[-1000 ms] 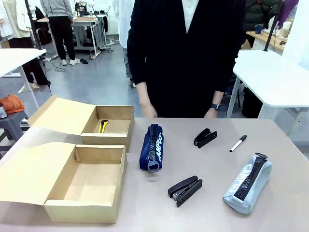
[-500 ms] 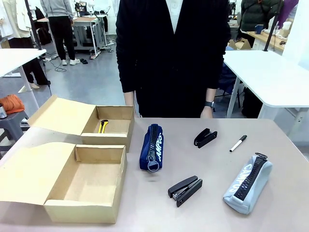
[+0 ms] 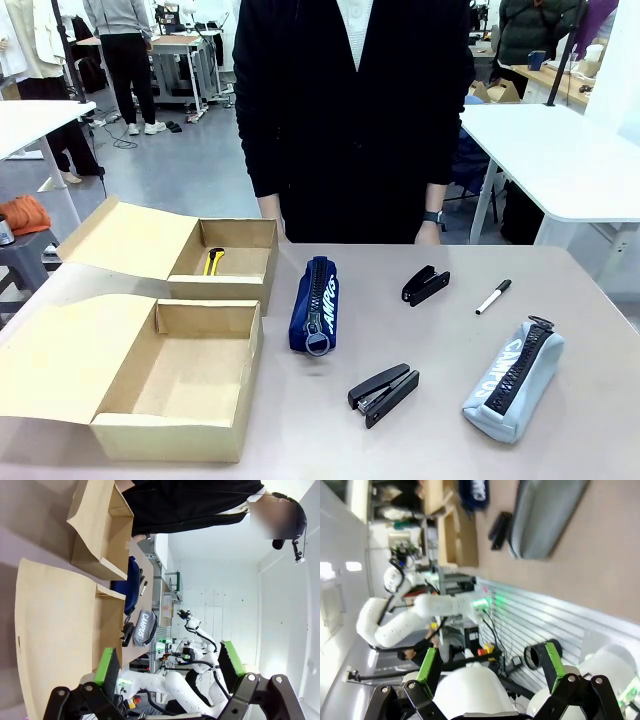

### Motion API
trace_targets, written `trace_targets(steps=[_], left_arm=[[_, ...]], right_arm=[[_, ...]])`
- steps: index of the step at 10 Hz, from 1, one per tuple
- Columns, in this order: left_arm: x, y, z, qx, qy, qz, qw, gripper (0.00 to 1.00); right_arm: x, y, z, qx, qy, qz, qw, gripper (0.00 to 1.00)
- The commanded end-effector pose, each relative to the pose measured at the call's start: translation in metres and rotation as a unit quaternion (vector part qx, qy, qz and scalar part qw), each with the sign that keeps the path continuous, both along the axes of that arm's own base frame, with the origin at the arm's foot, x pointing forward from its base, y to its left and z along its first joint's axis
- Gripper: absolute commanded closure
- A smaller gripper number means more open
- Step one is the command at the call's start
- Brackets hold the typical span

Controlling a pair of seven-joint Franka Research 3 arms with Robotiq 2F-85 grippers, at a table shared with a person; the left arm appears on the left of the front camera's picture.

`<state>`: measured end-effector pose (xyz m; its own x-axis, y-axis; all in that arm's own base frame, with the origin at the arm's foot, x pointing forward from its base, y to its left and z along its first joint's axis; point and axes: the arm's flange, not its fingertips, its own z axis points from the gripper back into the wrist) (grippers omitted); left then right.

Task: Place items inside the box.
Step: Pick up a Pencil pouch or Stapler and place it inside the Mailer Box closest to the robot.

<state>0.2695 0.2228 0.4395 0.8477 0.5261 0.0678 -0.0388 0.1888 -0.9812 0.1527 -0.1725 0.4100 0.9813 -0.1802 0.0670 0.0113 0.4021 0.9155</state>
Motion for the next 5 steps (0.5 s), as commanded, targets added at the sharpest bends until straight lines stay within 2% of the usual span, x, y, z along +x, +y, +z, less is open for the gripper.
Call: trace_targets(steps=[1, 3, 5], left_arm=[[-0.002, 0.000, 0.001, -0.001, -0.010, -0.004, 1.000, 0.00], [-0.002, 0.000, 0.001, -0.001, -0.010, -0.004, 1.000, 0.00], [-0.002, 0.000, 0.001, -0.001, -0.010, -0.004, 1.000, 0.00]], right_arm=[[0.035, 0.001, 0.015, 0.011, -0.029, -0.011, 0.999, 0.00], [0.072, 0.069, 0.018, -0.028, -0.019, 0.055, 0.998, 0.00], [0.103, 0.155, 0.015, -0.070, 0.000, 0.090, 0.993, 0.00]])
